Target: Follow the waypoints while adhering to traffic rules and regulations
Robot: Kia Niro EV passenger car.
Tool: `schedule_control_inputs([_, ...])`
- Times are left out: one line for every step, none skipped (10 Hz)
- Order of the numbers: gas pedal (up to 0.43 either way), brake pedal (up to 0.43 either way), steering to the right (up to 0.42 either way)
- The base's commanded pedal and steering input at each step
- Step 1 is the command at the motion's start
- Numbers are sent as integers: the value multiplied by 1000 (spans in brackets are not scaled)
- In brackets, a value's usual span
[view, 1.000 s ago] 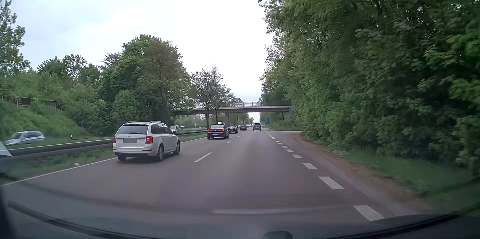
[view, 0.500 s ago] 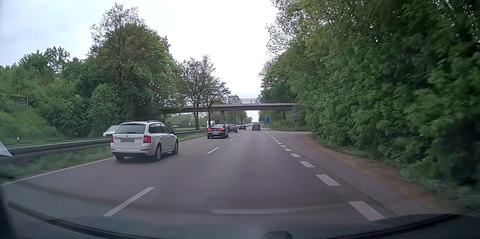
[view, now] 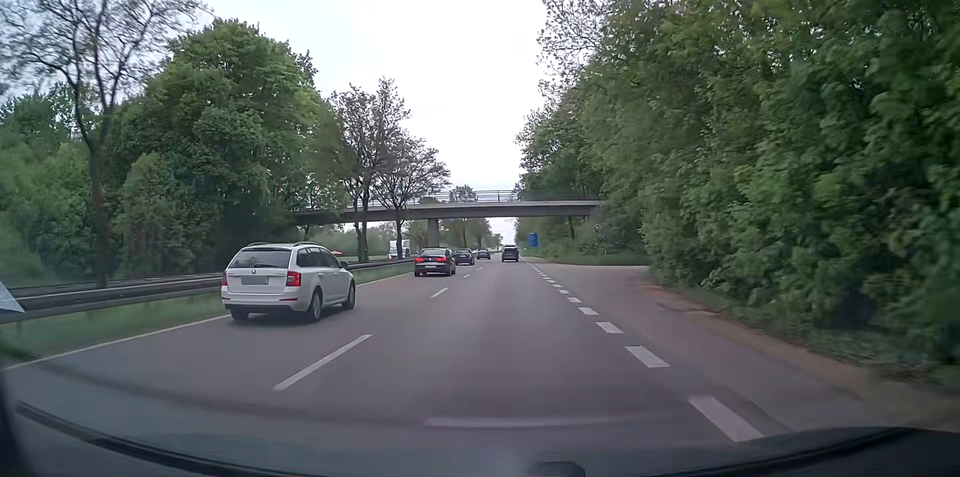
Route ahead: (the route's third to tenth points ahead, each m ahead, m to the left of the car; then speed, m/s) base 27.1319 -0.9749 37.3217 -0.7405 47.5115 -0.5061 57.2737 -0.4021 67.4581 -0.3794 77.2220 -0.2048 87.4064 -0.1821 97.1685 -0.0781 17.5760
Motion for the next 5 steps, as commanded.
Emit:
schedule_control_inputs([98,0,1])
schedule_control_inputs([98,0,1])
schedule_control_inputs([98,0,1])
schedule_control_inputs([98,0,0])
schedule_control_inputs([98,0,0])
